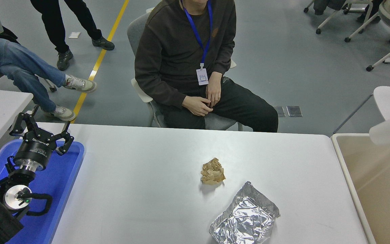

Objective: Clean the table surface

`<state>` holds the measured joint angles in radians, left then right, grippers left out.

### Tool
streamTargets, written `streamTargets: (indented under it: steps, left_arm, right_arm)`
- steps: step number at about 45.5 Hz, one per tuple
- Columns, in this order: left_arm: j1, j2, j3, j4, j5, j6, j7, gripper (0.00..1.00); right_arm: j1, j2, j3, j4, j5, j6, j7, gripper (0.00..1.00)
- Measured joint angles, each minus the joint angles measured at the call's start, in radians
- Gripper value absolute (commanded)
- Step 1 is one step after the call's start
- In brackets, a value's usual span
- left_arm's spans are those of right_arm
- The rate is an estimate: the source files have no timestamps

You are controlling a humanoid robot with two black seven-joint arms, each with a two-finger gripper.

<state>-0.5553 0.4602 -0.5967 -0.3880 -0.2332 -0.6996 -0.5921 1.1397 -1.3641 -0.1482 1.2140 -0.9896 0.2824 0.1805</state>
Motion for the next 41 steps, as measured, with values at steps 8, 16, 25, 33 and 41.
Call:
streamTargets:
  steps: [8, 16, 25, 33, 41]
  left_arm:
    - [0.000, 0.000, 0.000, 0.000, 0.000, 0.000, 0.000, 1.00]
    - [0.000, 0.000, 0.000, 0.000, 0.000, 0.000, 0.000, 1.00]
    - [0.000, 0.000, 0.000, 0.000, 0.000, 0.000, 0.000, 1.00]
    - [0.000, 0.000, 0.000, 0.000, 0.000, 0.000, 0.000, 1.00]
    - [0.000, 0.000, 0.000, 0.000, 0.000, 0.000, 0.000, 1.00]
  right_arm:
    - [-0.127, 0.084, 0.005, -0.136, 0.002, -0.064, 0.042, 0.00]
    - [-0.230, 0.196, 0.011, -0.306, 0.003, -0.097, 0.082, 0.00]
    - [-0.324, 0.340, 0.012, -0.538, 0.003, -0.111, 0.131, 0.00]
    - [-0.388, 0.466, 0.009, -0.737, 0.003, -0.116, 0.180, 0.00]
    - [-0.426, 0.551, 0.002, -0.876, 0.003, -0.118, 0.209, 0.00]
